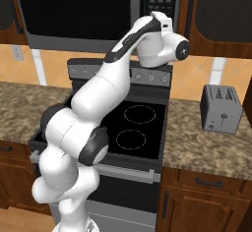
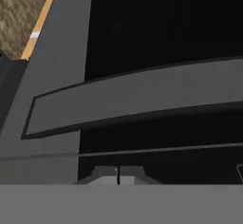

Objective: Pick the cucumber from the sink and place it in the bowl. Then pick the bowl and place it in the microwave. Then close the microwave door and press the start button.

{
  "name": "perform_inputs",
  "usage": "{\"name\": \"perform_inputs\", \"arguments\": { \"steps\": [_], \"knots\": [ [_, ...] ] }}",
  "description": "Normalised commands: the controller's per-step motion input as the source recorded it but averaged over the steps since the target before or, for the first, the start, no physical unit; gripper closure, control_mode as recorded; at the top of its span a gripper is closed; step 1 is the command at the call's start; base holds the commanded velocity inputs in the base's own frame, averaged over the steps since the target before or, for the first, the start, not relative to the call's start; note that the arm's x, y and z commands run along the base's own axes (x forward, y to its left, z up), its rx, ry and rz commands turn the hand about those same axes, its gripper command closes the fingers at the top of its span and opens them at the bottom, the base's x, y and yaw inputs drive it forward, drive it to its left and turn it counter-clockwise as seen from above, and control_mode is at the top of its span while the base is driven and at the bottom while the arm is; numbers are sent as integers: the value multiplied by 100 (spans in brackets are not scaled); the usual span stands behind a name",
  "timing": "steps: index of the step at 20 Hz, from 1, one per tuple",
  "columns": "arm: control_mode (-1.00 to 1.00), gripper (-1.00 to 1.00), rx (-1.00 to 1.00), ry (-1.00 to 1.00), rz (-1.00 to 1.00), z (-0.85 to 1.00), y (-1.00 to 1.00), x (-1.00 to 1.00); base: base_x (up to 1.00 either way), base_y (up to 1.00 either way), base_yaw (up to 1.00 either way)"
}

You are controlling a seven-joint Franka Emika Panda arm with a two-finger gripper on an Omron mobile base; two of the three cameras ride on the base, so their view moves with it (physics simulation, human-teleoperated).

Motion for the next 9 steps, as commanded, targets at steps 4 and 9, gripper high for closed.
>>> {"name": "perform_inputs", "arguments": {
  "steps": [4,9],
  "knots": [
    [-100,100,4,-2,-5,-24,-17,-75,0,0,0],
    [-100,100,0,-11,-12,-65,0,-100,0,0,0]
  ]
}}
